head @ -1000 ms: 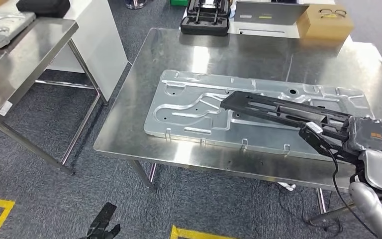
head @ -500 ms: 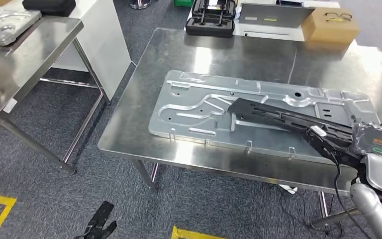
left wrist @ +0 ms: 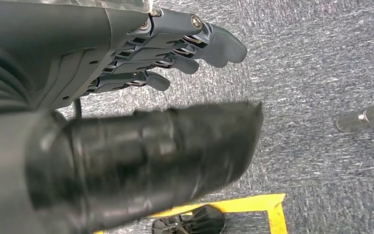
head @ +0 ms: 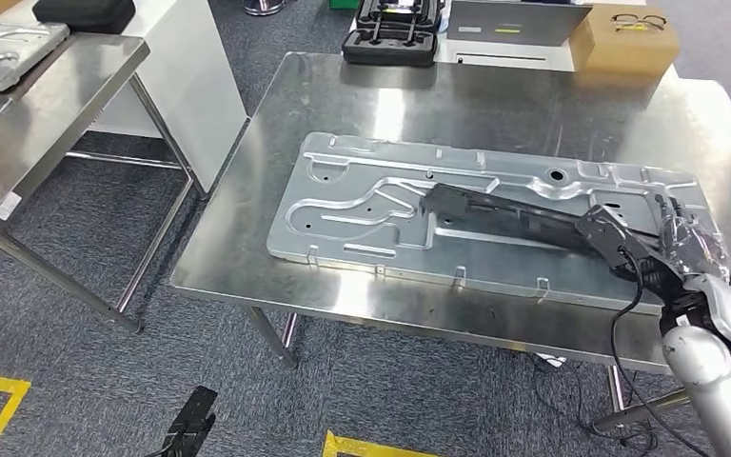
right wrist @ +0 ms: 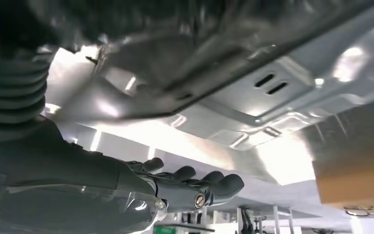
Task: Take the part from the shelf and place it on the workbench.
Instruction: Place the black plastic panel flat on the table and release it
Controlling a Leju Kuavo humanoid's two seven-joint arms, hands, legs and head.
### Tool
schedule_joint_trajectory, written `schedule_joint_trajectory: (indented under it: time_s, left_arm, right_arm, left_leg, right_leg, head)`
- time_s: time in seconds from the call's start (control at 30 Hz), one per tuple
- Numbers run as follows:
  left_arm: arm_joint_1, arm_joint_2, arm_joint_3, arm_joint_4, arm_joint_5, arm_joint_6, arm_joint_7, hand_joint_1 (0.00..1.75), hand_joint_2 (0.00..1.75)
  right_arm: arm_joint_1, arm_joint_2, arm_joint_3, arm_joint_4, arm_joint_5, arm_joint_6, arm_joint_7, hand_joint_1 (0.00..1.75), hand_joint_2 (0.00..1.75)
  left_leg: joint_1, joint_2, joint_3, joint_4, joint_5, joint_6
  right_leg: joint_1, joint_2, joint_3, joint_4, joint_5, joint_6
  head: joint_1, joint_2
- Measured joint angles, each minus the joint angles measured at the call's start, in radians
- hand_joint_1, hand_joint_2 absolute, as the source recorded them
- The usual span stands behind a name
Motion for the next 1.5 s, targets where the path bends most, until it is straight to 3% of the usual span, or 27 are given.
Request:
schedule_joint_trajectory:
  time_s: [0.07, 0.17, 0.2, 0.3, 0.33, 0.37, 0.4, 0.47, 0.53, 0.63, 0.7, 0.8, 0.87, 0.9, 1.0, 1.07, 1.17, 1.23, 1.3, 1.33, 1.37, 1.4, 1.43, 1.5]
  left_arm:
    - [0.001, 0.002, 0.000, 0.000, 0.001, 0.002, 0.001, 0.00, 0.00]
    - [0.004, 0.002, 0.000, 0.000, 0.002, 0.004, 0.002, 0.00, 0.00]
    - [0.004, 0.002, 0.000, 0.000, 0.003, 0.004, 0.003, 0.00, 0.00]
    - [0.004, -0.001, 0.000, 0.000, 0.006, 0.003, 0.009, 0.00, 0.00]
    - [0.005, -0.001, 0.000, 0.000, 0.007, 0.003, 0.012, 0.00, 0.00]
    - [0.006, -0.002, 0.000, 0.000, 0.009, 0.003, 0.014, 0.00, 0.00]
    - [0.007, -0.003, 0.000, 0.000, 0.011, 0.003, 0.017, 0.00, 0.00]
    - [0.008, -0.003, 0.001, 0.000, 0.014, 0.004, 0.020, 0.00, 0.00]
    - [0.009, -0.002, 0.002, 0.000, 0.016, 0.006, 0.023, 0.00, 0.00]
    - [0.014, -0.002, 0.003, 0.000, 0.018, 0.009, 0.026, 0.00, 0.00]
    - [0.017, -0.002, 0.003, 0.000, 0.019, 0.013, 0.027, 0.00, 0.00]
    - [0.018, -0.004, 0.004, 0.000, 0.019, 0.019, 0.027, 0.00, 0.00]
    - [0.021, -0.006, 0.004, 0.000, 0.019, 0.020, 0.028, 0.00, 0.00]
    - [0.021, -0.007, 0.004, 0.000, 0.019, 0.021, 0.028, 0.00, 0.00]
    - [0.020, -0.009, 0.004, 0.000, 0.019, 0.022, 0.029, 0.00, 0.00]
    - [0.018, -0.009, 0.004, 0.000, 0.019, 0.023, 0.029, 0.00, 0.00]
    - [0.020, -0.009, 0.004, 0.000, 0.021, 0.023, 0.029, 0.00, 0.00]
    - [0.020, -0.009, 0.004, 0.000, 0.023, 0.023, 0.029, 0.00, 0.00]
    - [0.019, -0.010, 0.004, 0.000, 0.024, 0.022, 0.029, 0.00, 0.00]
    - [0.019, -0.011, 0.004, 0.000, 0.024, 0.022, 0.029, 0.00, 0.00]
    - [0.020, -0.012, 0.004, 0.000, 0.024, 0.021, 0.029, 0.00, 0.00]
    - [0.020, -0.013, 0.004, 0.000, 0.025, 0.021, 0.029, 0.00, 0.00]
    - [0.021, -0.014, 0.004, 0.000, 0.025, 0.021, 0.029, 0.00, 0.00]
    - [0.021, -0.016, 0.004, 0.000, 0.026, 0.021, 0.029, 0.00, 0.00]
  right_arm:
    - [-0.002, 0.009, 0.000, 0.000, -0.017, -0.005, 0.000, 0.00, 0.00]
    - [-0.017, 0.016, 0.004, -0.001, -0.092, -0.038, 0.000, 0.00, 0.00]
    - [-0.030, 0.018, 0.011, -0.001, -0.134, -0.060, -0.001, 0.00, 0.00]
    - [-0.072, 0.023, 0.061, -0.001, -0.280, -0.134, -0.007, 0.00, 0.00]
    - [-0.083, 0.024, 0.084, -0.001, -0.319, -0.152, -0.011, 0.00, 0.00]
    - [-0.095, 0.026, 0.108, -0.002, -0.349, -0.166, -0.015, 0.00, 0.00]
    - [-0.109, 0.029, 0.130, -0.003, -0.376, -0.179, -0.020, 0.00, 0.00]
    - [-0.149, 0.036, 0.170, -0.007, -0.414, -0.196, -0.031, 0.00, 0.00]
    - [-0.184, 0.043, 0.210, -0.015, -0.431, -0.208, -0.040, 0.00, 0.00]
    - [-0.208, 0.048, 0.272, -0.026, -0.429, -0.222, -0.047, 0.00, 0.00]
    - [-0.227, 0.051, 0.303, -0.035, -0.413, -0.234, -0.046, 0.00, 0.00]
    - [-0.251, 0.052, 0.334, -0.050, -0.392, -0.246, -0.045, 0.00, 0.00]
    - [-0.256, 0.054, 0.353, -0.054, -0.382, -0.248, -0.044, 0.00, 0.00]
    - [-0.258, 0.054, 0.360, -0.057, -0.376, -0.249, -0.044, 0.00, 0.00]
    - [-0.274, 0.055, 0.377, -0.070, -0.357, -0.255, -0.044, 0.00, 0.00]
    - [-0.282, 0.055, 0.389, -0.076, -0.349, -0.260, -0.045, 0.00, 0.00]
    - [-0.284, 0.056, 0.408, -0.080, -0.338, -0.263, -0.044, 0.00, 0.00]
    - [-0.286, 0.056, 0.418, -0.084, -0.323, -0.264, -0.044, 0.00, 0.00]
    - [-0.288, 0.056, 0.426, -0.087, -0.303, -0.265, -0.044, 0.00, 0.00]
    - [-0.288, 0.056, 0.430, -0.088, -0.294, -0.266, -0.043, 0.00, 0.00]
    - [-0.288, 0.056, 0.434, -0.090, -0.285, -0.267, -0.043, 0.00, 0.00]
    - [-0.288, 0.056, 0.437, -0.092, -0.277, -0.269, -0.042, 0.00, 0.00]
    - [-0.288, 0.056, 0.439, -0.094, -0.271, -0.273, -0.042, 0.00, 0.00]
    - [-0.290, 0.056, 0.440, -0.099, -0.259, -0.284, -0.043, 0.00, 0.00]
  left_leg:
    - [-0.006, 0.000, 0.012, -0.026, 0.006, 0.005]
    - [-0.001, 0.000, 0.032, -0.067, 0.025, 0.006]
    - [0.002, 0.001, 0.041, -0.082, 0.031, 0.006]
    - [0.003, 0.003, 0.047, -0.087, 0.034, 0.008]
    - [0.004, 0.003, 0.046, -0.084, 0.032, 0.009]
    - [0.005, 0.003, 0.045, -0.079, 0.029, 0.009]
    - [0.008, 0.002, 0.044, -0.072, 0.026, 0.006]
    - [0.010, -0.001, 0.034, -0.046, 0.013, -0.003]
    - [0.010, -0.004, 0.017, -0.018, 0.004, -0.013]
    - [0.010, -0.005, 0.001, -0.004, 0.003, -0.022]
    - [0.014, -0.004, -0.018, 0.039, -0.034, -0.034]
    - [0.026, -0.001, -0.080, 0.211, -0.137, -0.052]
    - [0.031, -0.001, -0.093, 0.269, -0.158, -0.052]
    - [0.032, -0.001, -0.073, 0.245, -0.143, -0.049]
    - [0.027, -0.002, 0.048, 0.039, -0.072, -0.036]
    - [0.017, -0.004, 0.077, -0.021, -0.056, -0.030]
    - [0.013, -0.002, 0.075, -0.041, -0.025, -0.013]
    - [0.016, 0.002, 0.065, -0.060, 0.001, 0.000]
    - [0.015, 0.003, 0.045, -0.061, 0.018, 0.008]
    - [0.014, 0.003, 0.033, -0.059, 0.025, 0.008]
    - [0.013, 0.003, 0.020, -0.055, 0.032, 0.009]
    - [0.013, 0.003, 0.007, -0.051, 0.038, 0.008]
    - [0.013, 0.003, -0.007, -0.044, 0.044, 0.007]
    - [0.012, 0.002, -0.031, -0.029, 0.053, 0.003]
  right_leg:
    - [-0.002, -0.003, 0.003, -0.010, 0.004, 0.006]
    - [-0.001, -0.007, 0.005, -0.008, -0.006, 0.015]
    - [0.002, -0.008, -0.006, 0.020, -0.025, 0.015]
    - [0.005, -0.008, -0.084, 0.190, -0.103, 0.018]
    - [0.005, -0.009, -0.101, 0.225, -0.109, 0.021]
    - [0.003, -0.009, -0.101, 0.223, -0.095, 0.025]
    - [0.000, -0.009, -0.082, 0.184, -0.065, 0.029]
    - [-0.005, -0.009, -0.025, 0.064, -0.011, 0.037]
    - [-0.004, -0.007, 0.000, 0.005, 0.002, 0.029]
    - [0.001, -0.006, -0.007, 0.007, 0.006, 0.008]
    - [-0.001, -0.009, -0.012, 0.004, 0.013, -0.006]
    - [0.002, -0.011, -0.021, 0.004, 0.021, -0.016]
    - [0.006, -0.013, -0.027, 0.004, 0.027, -0.016]
    - [0.008, -0.013, -0.030, 0.004, 0.030, -0.016]
    - [0.009, -0.012, -0.036, 0.001, 0.042, -0.009]
    - [0.005, -0.011, -0.038, -0.004, 0.053, 0.003]
    - [0.000, -0.011, -0.043, -0.011, 0.059, 0.021]
    - [0.003, -0.011, -0.061, 0.038, 0.000, 0.023]
    - [0.006, -0.011, -0.090, 0.154, -0.091, 0.022]
    - [0.007, -0.011, -0.099, 0.208, -0.119, 0.023]
    - [0.007, -0.011, -0.097, 0.238, -0.125, 0.023]
    - [0.007, -0.011, -0.078, 0.235, -0.112, 0.023]
    - [0.007, -0.011, -0.043, 0.198, -0.086, 0.023]
    - [0.010, -0.012, 0.048, 0.067, -0.059, 0.018]
  head:
    - [-0.001, 0.000]
    - [0.000, 0.000]
    - [0.002, 0.000]
    - [0.006, 0.000]
    - [0.006, 0.000]
    - [0.006, 0.000]
    - [0.006, 0.000]
    - [0.007, 0.000]
    - [0.008, 0.000]
    - [0.006, 0.000]
    - [0.003, 0.000]
    - [-0.001, 0.000]
    - [-0.001, 0.000]
    - [-0.001, 0.000]
    - [-0.001, 0.000]
    - [-0.001, 0.000]
    - [0.000, 0.000]
    - [0.001, 0.000]
    - [0.003, 0.000]
    - [0.003, 0.000]
    - [0.003, 0.000]
    - [0.003, 0.000]
    - [0.003, 0.000]
    - [0.003, 0.000]
